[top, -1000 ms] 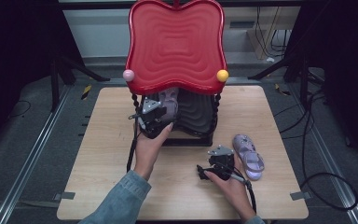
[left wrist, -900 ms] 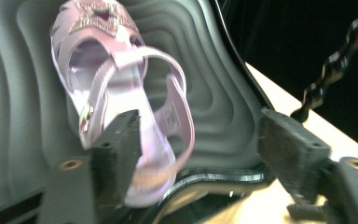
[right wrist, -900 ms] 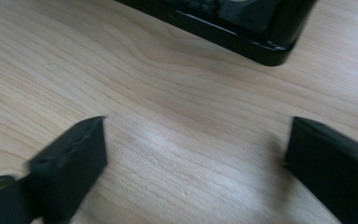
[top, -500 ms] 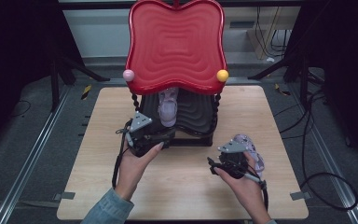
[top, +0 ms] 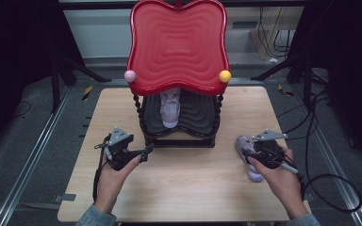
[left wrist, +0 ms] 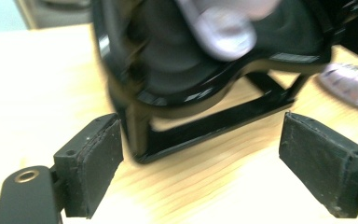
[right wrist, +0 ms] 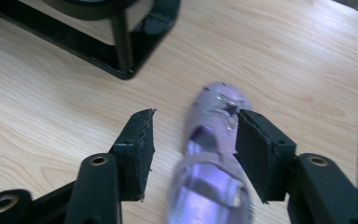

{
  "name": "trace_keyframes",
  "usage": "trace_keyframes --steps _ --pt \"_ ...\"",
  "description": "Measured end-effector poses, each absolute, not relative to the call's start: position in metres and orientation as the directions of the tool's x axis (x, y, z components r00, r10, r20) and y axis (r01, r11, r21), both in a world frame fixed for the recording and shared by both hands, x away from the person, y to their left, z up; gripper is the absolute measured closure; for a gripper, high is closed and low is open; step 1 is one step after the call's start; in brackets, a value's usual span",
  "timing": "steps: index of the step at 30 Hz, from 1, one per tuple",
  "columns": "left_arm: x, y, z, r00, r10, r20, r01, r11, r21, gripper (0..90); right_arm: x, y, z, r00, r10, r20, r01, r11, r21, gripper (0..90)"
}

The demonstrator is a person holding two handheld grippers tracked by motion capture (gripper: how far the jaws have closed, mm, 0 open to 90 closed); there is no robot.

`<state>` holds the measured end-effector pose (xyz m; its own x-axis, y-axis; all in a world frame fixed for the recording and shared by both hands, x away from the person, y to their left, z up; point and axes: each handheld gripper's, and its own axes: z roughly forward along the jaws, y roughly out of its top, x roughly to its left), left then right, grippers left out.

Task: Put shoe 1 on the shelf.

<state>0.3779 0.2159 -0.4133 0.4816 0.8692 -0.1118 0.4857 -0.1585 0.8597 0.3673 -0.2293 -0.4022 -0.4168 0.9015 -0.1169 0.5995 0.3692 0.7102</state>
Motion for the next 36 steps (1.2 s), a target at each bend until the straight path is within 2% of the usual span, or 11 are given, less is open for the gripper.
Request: trace_keyframes --steps 5,11,14,22,36 --pt "0.381 0.238 -0.441 0.424 0.901 -0.094 0.522 -0.158 0.839 11.6 0.372 -0.251 -0.4 -0.399 0.91 -0.114 0.641 0.366 0.675 55.3" --pt "0.381 0.254 -0.456 0.385 0.918 -0.097 0.547 -0.142 0.825 11.5 0.374 -0.267 -0.403 -0.388 0.915 -0.108 0.678 0.363 0.639 58.4" --pt "0.379 0.266 -0.462 0.344 0.936 -0.077 0.55 -0.134 0.824 11.5 0.375 -0.273 -0.406 -0.39 0.916 -0.096 0.696 0.361 0.621 59.1" --pt "0.377 0.276 -0.467 0.309 0.95 -0.054 0.552 -0.133 0.823 11.6 0.381 -0.282 -0.416 -0.383 0.92 -0.083 0.732 0.358 0.58 56.4" --pt "0.377 0.278 -0.472 0.301 0.953 -0.042 0.561 -0.141 0.816 11.6 0.387 -0.279 -0.443 -0.399 0.916 -0.042 0.785 0.365 0.501 56.9"
